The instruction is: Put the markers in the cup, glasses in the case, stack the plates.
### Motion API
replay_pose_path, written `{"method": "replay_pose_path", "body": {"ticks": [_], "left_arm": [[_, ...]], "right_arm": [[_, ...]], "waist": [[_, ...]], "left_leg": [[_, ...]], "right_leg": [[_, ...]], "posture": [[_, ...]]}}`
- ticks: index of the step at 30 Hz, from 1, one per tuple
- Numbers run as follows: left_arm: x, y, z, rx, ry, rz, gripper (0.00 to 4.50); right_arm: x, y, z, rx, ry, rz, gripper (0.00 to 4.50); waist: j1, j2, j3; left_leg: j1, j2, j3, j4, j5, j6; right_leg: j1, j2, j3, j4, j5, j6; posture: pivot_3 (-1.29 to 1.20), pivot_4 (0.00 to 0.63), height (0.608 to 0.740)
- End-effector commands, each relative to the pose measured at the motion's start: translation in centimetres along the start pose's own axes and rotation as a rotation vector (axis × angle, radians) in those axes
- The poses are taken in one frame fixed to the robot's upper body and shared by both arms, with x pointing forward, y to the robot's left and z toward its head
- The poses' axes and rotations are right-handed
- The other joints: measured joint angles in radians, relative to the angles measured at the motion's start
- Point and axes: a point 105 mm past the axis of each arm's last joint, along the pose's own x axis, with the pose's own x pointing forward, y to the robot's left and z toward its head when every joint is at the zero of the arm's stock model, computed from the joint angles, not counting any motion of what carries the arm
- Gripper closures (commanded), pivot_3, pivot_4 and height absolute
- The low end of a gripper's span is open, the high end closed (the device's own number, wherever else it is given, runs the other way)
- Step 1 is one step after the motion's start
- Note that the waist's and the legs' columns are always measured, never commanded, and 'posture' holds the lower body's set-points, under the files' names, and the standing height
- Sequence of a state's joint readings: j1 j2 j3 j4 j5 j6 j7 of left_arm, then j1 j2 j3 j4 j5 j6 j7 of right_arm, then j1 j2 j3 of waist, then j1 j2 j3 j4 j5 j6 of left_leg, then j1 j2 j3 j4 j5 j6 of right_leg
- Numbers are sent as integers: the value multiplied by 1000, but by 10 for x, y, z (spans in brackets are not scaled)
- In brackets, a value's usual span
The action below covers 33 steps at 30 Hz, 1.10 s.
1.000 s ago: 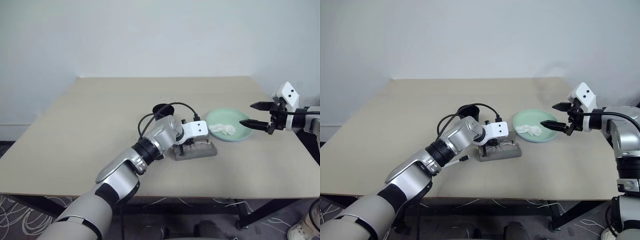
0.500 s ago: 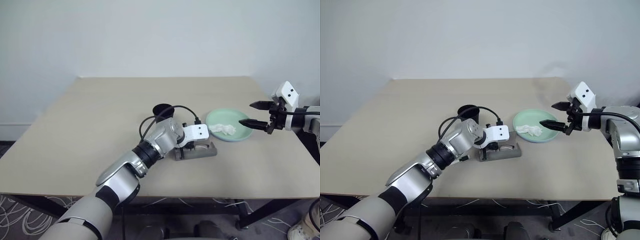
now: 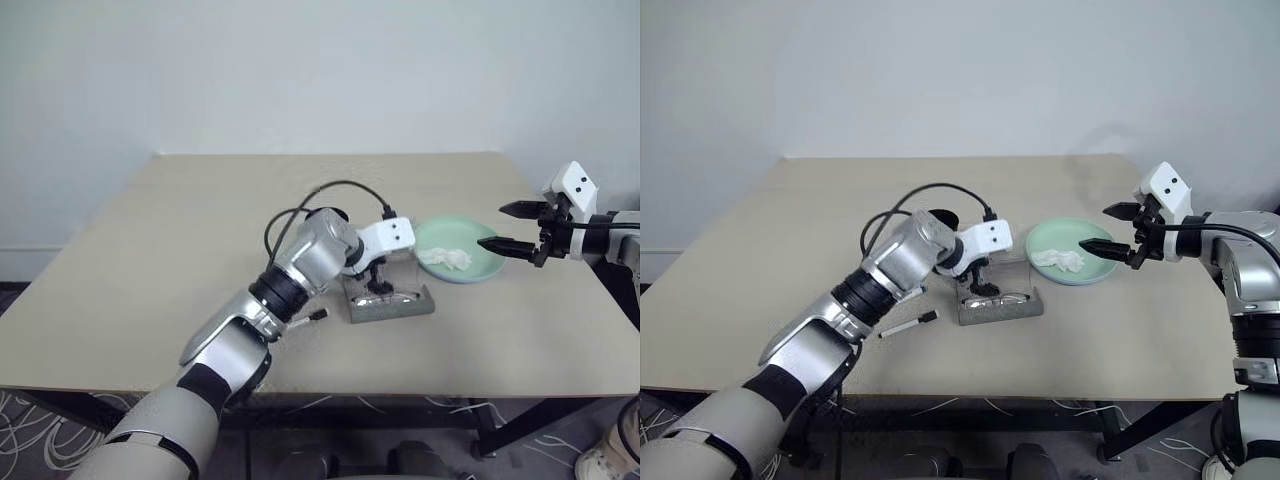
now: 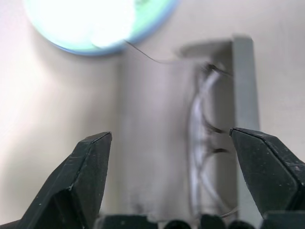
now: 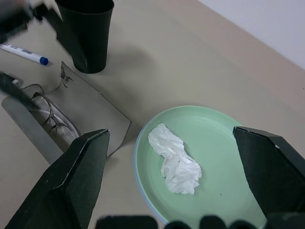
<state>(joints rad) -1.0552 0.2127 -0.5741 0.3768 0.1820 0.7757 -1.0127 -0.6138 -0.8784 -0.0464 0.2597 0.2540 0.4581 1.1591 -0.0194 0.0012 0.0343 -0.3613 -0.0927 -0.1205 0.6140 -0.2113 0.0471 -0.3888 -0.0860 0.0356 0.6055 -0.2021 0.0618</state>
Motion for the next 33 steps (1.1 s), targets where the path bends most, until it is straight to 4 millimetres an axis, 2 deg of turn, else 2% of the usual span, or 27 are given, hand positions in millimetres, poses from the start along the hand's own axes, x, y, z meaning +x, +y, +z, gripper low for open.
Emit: {"method": "replay_pose_path", "body": {"ticks": [1, 3, 6, 13, 15, 23, 33], "left_arm": [[-25, 25, 28, 6, -92, 108, 499], [-27, 40, 27, -22, -103, 175, 499], [-23, 52, 25, -22, -123, 247, 1389], [8, 53, -1, -40, -49, 307, 3958], [16, 49, -7, -21, -28, 305, 4460], [41, 27, -20, 47, 13, 244, 4460], [44, 4, -22, 163, 19, 127, 4460]], "right_arm": [[-2, -3, 16, -35, -46, -8, 0], [-1, -3, 16, -37, -48, -7, 0], [-1, -3, 17, -38, -51, -5, 0], [-1, 1, 19, -38, -58, 8, 0], [-1, 2, 19, -36, -60, 13, 0], [1, 11, 22, -36, -73, 38, 0], [0, 12, 23, -39, -78, 37, 0]], "waist": [[0, 0, 0], [0, 0, 0], [0, 0, 0], [1, 0, 0], [0, 0, 0], [1, 0, 0], [1, 0, 0]], "left_leg": [[0, 0, 0, 0, 0, 0], [0, 0, 0, 0, 0, 0], [1, 0, 0, 0, 0, 0], [0, 0, 0, 0, 0, 0], [0, 0, 0, 0, 0, 0], [0, -1, 0, 0, 0, 0], [0, 0, 0, 0, 0, 0]], "right_leg": [[0, 0, 0, 0, 0, 0], [0, 0, 0, 0, 0, 0], [1, 0, 0, 0, 0, 0], [0, 0, 0, 0, 0, 0], [0, 0, 0, 0, 0, 0], [0, 0, 0, 0, 1, 1], [0, 0, 0, 0, 1, 1]], "posture": [[0, 0, 732], [0, 0, 732], [0, 0, 732], [0, 0, 732], [0, 0, 732], [0, 0, 732], [0, 0, 732]]}}
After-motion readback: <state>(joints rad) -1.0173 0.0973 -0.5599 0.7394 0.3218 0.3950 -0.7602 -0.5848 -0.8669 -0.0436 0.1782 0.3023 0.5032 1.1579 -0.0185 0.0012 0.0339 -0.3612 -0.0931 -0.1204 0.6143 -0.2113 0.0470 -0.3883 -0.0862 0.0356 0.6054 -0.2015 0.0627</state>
